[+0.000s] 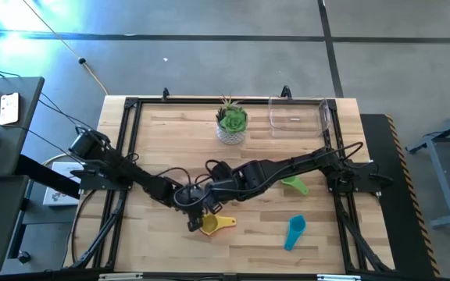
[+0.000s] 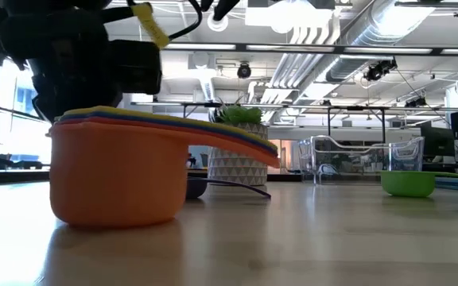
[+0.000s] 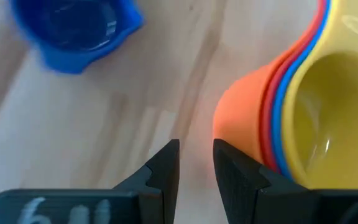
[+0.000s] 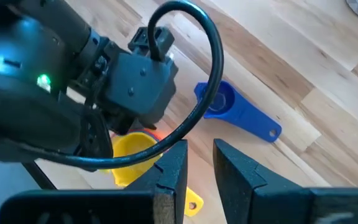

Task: Nest measuring cups in basket
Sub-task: Move the nested measuring cups to the bottom of the table, then stack the green measuring cup on top of the yellow measuring cup

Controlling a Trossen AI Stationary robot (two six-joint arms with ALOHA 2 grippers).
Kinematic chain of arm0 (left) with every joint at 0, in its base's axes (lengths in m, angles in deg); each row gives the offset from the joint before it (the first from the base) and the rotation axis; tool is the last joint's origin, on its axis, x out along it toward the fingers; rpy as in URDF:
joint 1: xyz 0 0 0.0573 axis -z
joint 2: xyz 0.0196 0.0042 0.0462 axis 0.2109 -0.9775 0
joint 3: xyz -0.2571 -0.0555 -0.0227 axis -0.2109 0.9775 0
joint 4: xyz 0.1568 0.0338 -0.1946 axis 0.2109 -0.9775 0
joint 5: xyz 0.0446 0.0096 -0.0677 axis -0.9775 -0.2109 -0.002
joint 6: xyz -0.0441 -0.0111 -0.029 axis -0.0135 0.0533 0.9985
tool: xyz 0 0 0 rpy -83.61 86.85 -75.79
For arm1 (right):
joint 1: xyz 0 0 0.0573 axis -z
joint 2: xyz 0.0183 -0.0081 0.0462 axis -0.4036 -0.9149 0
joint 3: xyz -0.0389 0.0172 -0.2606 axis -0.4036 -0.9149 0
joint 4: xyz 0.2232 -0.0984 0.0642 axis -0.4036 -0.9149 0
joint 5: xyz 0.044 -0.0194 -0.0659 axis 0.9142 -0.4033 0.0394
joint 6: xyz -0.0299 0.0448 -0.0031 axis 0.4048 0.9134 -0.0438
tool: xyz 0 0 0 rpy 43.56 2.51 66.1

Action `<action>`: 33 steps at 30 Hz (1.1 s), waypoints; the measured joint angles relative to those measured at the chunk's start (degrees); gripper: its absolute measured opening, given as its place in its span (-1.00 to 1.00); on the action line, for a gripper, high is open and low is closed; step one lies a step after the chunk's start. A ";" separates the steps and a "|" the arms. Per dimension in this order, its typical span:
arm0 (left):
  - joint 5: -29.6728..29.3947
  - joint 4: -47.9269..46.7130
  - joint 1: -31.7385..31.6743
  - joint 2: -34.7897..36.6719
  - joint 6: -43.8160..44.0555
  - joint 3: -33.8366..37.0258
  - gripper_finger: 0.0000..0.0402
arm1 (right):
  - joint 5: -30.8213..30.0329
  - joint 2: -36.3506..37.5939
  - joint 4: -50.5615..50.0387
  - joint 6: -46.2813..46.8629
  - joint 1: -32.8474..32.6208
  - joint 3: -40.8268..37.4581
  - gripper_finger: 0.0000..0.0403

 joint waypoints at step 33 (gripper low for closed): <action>0.54 -19.55 -3.23 16.45 -13.29 -6.97 -0.55 | -10.18 5.16 -13.73 6.82 -3.64 -6.38 -0.66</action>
